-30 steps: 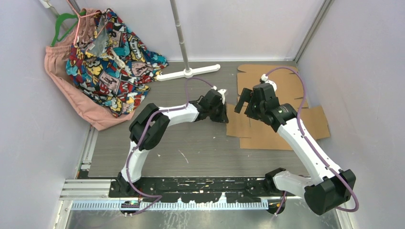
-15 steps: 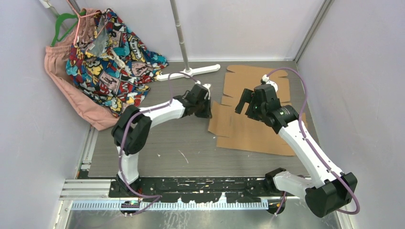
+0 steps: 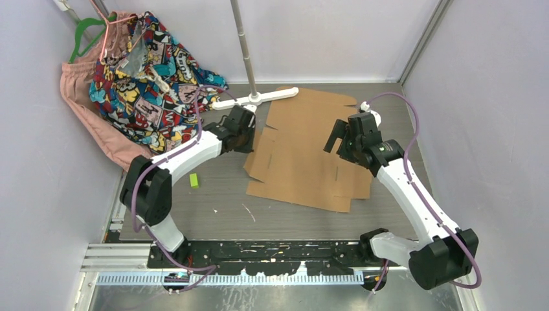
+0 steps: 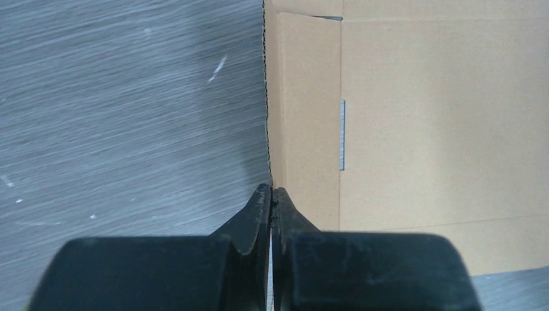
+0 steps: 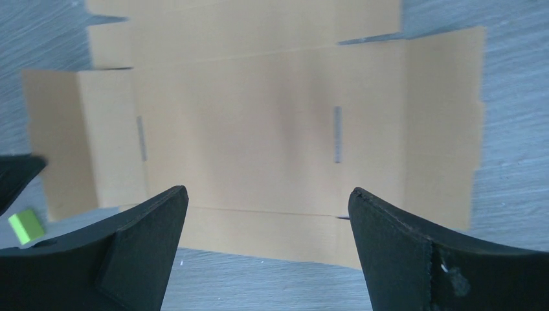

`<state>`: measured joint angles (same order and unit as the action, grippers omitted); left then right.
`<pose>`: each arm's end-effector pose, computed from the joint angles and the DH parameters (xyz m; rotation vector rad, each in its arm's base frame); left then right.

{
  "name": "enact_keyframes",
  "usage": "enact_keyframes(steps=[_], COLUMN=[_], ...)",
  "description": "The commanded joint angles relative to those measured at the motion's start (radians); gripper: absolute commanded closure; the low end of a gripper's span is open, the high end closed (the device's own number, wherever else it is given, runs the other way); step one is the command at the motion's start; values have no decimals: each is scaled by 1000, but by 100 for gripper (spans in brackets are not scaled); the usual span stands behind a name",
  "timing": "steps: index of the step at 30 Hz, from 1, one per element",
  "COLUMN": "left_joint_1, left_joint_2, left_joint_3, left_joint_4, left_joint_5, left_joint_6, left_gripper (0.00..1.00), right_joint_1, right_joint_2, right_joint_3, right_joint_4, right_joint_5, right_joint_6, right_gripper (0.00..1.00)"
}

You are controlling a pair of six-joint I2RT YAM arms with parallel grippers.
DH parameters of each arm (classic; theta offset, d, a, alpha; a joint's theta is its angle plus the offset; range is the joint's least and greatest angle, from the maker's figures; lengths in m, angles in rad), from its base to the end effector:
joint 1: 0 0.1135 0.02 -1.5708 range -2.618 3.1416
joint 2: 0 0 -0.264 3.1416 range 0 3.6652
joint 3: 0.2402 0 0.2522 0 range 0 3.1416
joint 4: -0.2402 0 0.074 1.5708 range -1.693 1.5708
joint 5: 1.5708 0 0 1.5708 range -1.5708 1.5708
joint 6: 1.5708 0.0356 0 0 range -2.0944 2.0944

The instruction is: Fold the paper box

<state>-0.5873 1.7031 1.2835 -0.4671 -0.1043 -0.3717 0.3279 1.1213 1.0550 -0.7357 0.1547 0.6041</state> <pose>0.3118 -0.2031 0.2454 0.2204 2.4635 -0.2917 0.2191 0.0687 0.3164 0.4008 2.3427 0.2673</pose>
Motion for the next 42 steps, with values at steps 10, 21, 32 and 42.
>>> enact_keyframes(steps=[10, 21, 32, 42], left_joint_1=[67, 73, 72, 47], left_joint_2=[-61, 14, 85, 162], left_joint_3=[-72, -65, 5, 81], left_joint_4=[-4, 43, 55, 55], left_joint_5=[-65, -31, 42, 136], left_joint_6=[74, 83, 109, 142], left_gripper=[100, 100, 100, 100], right_joint_1=[-188, -305, -314, -346], right_joint_2=[128, 188, 235, 175], right_joint_3=[-143, -236, -294, -338], right_joint_4=[55, 136, 210, 218], right_joint_5=[-29, -7, -44, -50], right_joint_6=[51, 109, 108, 115], right_gripper=[0, 0, 3, 20])
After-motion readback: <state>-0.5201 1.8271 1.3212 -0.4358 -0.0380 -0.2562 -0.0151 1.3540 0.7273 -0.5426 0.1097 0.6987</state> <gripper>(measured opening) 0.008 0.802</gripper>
